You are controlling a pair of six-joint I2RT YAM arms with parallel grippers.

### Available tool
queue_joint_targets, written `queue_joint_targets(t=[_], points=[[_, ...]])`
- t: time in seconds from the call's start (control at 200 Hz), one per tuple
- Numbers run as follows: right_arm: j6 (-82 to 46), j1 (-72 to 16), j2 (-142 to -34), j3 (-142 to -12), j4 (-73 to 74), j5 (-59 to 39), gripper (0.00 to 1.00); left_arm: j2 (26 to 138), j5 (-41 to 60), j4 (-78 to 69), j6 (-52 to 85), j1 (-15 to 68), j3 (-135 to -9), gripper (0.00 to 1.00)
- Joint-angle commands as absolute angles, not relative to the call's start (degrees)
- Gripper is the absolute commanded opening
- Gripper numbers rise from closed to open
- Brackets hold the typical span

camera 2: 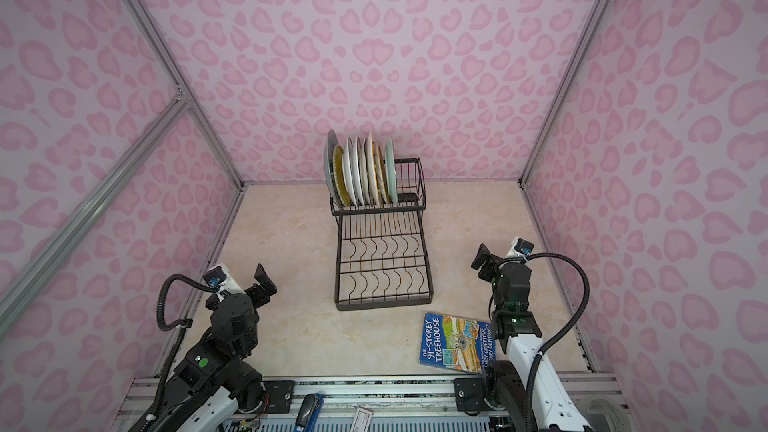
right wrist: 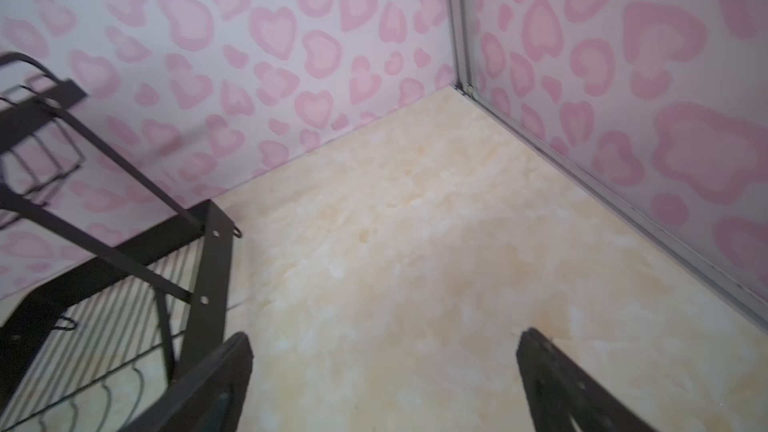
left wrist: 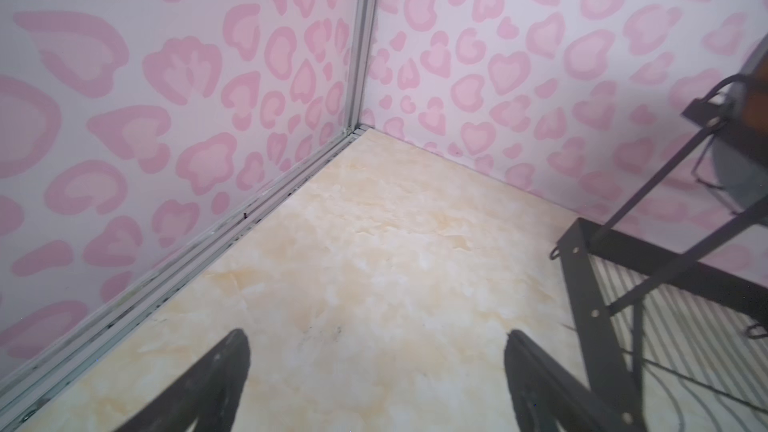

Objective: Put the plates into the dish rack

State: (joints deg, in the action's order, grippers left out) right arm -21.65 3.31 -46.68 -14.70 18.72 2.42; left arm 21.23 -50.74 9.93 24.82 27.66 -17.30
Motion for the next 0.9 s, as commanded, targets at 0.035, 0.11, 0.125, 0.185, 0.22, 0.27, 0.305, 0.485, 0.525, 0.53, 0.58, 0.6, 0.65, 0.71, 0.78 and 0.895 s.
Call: queue_joint_targets(t=[0.035, 0.11, 0.125, 0.185, 0.22, 0.27, 0.305, 0.485, 0.525, 0.53, 0.58, 0.6, 0.65, 0.71, 0.78, 0.895], points=[[-15.8, 3.6, -51.1, -11.7, 35.1, 2.8, 0.99, 27.6, -51.3, -5.4, 22.2, 21.0, -13.4, 0.97], [-14.0, 3.6, -54.5, -10.9, 37.8, 2.4, 0.99, 33.5, -48.2, -13.9, 20.0, 17.2, -11.7, 0.97], [-13.6, 3.6, -55.3, -10.5, 38.6, 2.1, 0.99, 34.9, -47.1, -15.8, 19.2, 16.6, -11.4, 0.97], [-10.1, 3.6, -58.5, -9.9, 42.1, -0.1, 0.99, 40.6, -43.4, -22.8, 16.2, 13.9, -10.5, 0.97], [-8.9, 3.6, -60.3, -9.7, 43.4, -0.3, 0.99, 44.0, -41.3, -26.1, 15.1, 12.4, -10.3, 0.97], [-8.3, 3.6, -63.2, -9.3, 45.4, 0.5, 0.99, 48.5, -38.0, -30.3, 13.7, 10.3, -10.0, 0.97], [-8.4, 3.7, -65.5, -8.6, 48.5, 0.8, 0.99, 51.4, -36.6, -34.2, 13.3, 9.1, -9.4, 0.97], [-8.3, 3.7, -75.1, -9.8, 60.6, -0.4, 0.99, 59.4, -29.9, -49.6, 10.8, 3.7, -6.2, 0.97], [-7.4, 3.8, -75.8, -11.5, 58.1, -1.1, 0.99, 60.5, -28.3, -50.2, 10.8, 2.9, -6.7, 0.97], [-7.2, 3.8, -75.8, -11.8, 57.5, -1.3, 0.99, 60.6, -28.1, -50.2, 10.8, 2.9, -6.7, 0.97], [-5.5, 3.8, -76.3, -13.8, 54.6, -2.5, 0.99, 62.5, -27.2, -52.4, 10.1, 2.6, -7.0, 0.97], [-4.7, 3.8, -76.6, -14.5, 54.1, -3.2, 0.99, 63.2, -27.0, -53.2, 9.9, 2.5, -7.3, 0.97], [-3.5, 3.8, -78.3, -14.9, 54.9, -3.9, 0.99, 64.9, -26.9, -54.2, 9.6, 2.4, -8.0, 0.97], [-3.5, 4.0, -82.7, -13.7, 61.3, -3.5, 0.99, 67.5, -26.2, -56.2, 8.7, 2.3, -8.9, 0.97], [-4.0, 4.1, -90.1, -11.4, 74.6, -3.6, 0.99, 70.4, -24.8, -59.4, 7.7, 2.2, -9.6, 0.97], [-3.5, 4.4, -87.6, -12.3, 68.6, -4.9, 1.0, 78.8, -23.8, -71.2, 7.0, 2.1, -8.6, 0.97]])
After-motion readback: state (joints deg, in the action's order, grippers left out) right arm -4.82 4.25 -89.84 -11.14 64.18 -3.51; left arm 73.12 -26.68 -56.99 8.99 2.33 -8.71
